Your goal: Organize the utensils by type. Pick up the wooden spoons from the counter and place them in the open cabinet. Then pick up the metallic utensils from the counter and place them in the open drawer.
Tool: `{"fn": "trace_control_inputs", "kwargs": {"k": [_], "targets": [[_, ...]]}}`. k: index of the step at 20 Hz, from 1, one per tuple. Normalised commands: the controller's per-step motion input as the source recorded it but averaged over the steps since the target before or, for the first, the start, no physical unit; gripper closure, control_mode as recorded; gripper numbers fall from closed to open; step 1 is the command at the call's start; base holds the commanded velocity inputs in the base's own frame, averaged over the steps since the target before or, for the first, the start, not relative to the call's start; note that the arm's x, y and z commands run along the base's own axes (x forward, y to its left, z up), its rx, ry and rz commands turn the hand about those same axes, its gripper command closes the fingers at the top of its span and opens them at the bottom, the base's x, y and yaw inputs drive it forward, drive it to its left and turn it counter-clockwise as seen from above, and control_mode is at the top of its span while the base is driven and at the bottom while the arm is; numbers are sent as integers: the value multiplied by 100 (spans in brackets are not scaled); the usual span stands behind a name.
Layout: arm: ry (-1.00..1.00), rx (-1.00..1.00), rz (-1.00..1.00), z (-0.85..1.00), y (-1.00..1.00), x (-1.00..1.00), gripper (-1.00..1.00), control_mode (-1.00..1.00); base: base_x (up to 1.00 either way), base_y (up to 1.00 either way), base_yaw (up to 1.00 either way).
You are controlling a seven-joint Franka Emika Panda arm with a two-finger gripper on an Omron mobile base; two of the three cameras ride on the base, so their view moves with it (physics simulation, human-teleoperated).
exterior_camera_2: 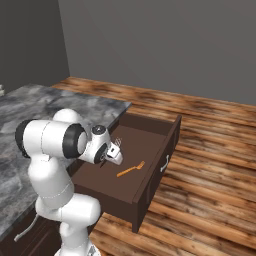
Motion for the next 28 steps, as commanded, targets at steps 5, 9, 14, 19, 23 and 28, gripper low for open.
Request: {"fn": "trace_control_inputs", "kwargs": {"k": [5, 9, 14, 19, 23, 28], "targets": [[3, 0, 0, -38, -8, 39, 100, -100, 0, 0, 0], [0, 0, 0, -42, -9, 34, 100, -100, 0, 0, 0], [0, 0, 0, -47, -10, 20, 100, -100, 0, 0, 0], [1, 0, 0, -42, -8, 29, 100, -100, 0, 0, 0], [6, 0, 0, -20, -10, 37, 100, -100, 0, 0, 0], [11, 0, 0, -20, -3, 25, 100, -100, 0, 0, 0]]}}
